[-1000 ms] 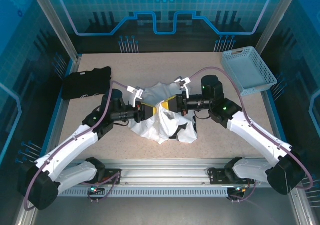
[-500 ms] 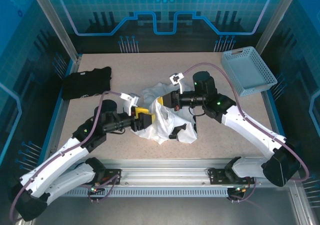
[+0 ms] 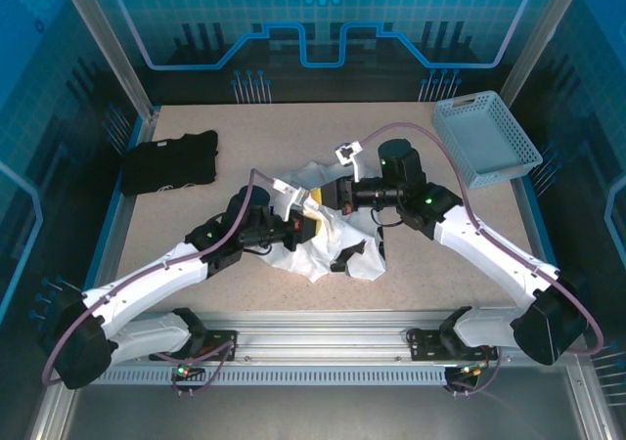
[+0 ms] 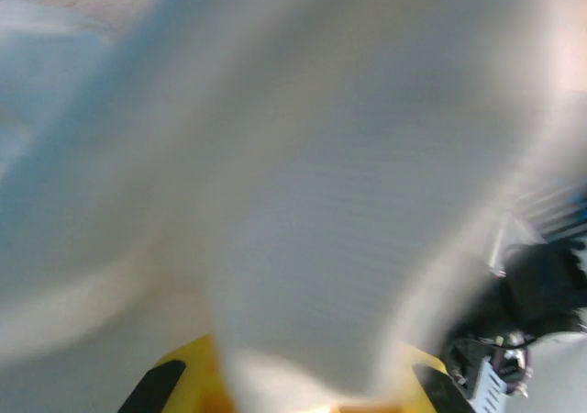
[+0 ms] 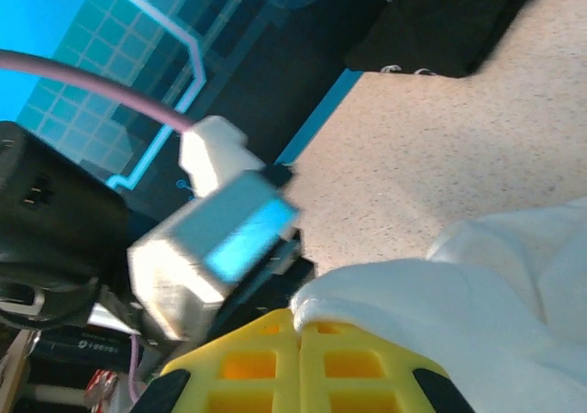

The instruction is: Fold the inside-out t-shirt

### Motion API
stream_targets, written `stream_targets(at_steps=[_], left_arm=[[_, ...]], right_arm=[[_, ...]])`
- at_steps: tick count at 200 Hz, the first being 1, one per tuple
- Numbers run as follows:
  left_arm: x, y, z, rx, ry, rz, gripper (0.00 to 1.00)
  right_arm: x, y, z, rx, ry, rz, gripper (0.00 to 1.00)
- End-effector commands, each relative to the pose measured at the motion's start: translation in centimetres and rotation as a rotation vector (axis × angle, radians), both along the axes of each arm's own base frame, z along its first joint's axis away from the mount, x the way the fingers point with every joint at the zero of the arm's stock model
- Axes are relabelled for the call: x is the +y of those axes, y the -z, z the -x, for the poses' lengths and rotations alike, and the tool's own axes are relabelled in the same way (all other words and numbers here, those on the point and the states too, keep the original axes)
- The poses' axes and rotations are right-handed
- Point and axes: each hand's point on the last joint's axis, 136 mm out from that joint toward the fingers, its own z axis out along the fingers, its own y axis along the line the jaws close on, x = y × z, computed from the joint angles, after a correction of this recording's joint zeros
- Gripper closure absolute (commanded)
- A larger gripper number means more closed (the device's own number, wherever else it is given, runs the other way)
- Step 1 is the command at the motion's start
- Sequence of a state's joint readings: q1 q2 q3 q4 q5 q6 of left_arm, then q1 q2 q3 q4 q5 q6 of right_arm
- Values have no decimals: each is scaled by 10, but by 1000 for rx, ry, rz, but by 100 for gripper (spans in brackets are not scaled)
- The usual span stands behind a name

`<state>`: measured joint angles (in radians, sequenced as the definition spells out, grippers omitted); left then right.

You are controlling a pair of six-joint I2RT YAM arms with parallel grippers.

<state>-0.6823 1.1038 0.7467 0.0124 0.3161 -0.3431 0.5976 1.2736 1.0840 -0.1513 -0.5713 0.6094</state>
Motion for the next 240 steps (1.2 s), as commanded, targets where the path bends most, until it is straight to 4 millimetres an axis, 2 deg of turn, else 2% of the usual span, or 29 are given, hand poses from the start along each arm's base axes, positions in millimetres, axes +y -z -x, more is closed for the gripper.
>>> stream_targets(at_steps=[1, 32, 73, 89, 122, 162, 179, 198, 211, 230, 240], left_arm=[[-6, -33, 26, -104, 186, 138, 100], [-1, -35, 37, -153, 247, 158, 100], [4, -36, 33, -187, 239, 144, 100], [4, -35, 31, -184, 235, 138, 100], [3, -31, 30, -168, 236, 126, 100], [4, -29, 30, -164, 235, 114, 100], [5, -28, 28, -162, 222, 107, 100], [9, -23, 21, -151, 170, 80, 100], [13, -17, 15, -138, 126, 58, 100], [20, -2, 11, -101, 76, 27, 94], [24, 9, 12, -77, 54, 6, 87]], right_arm=[[-21, 11, -6, 22, 50, 60, 100], [-28, 19, -6, 33, -9, 83, 89], [-48, 19, 21, -43, -121, 130, 68], [-52, 22, 32, -87, -157, 127, 62], [-43, 28, 42, -128, -230, 69, 55], [-21, 35, 47, -171, -312, 79, 52], [-15, 41, 51, -163, -342, 91, 58], [-16, 45, 56, -150, -347, 109, 86], [-20, 47, 59, -155, -335, 120, 99], [-19, 52, 64, -156, -329, 111, 100], [-14, 55, 68, -148, -338, 95, 100]])
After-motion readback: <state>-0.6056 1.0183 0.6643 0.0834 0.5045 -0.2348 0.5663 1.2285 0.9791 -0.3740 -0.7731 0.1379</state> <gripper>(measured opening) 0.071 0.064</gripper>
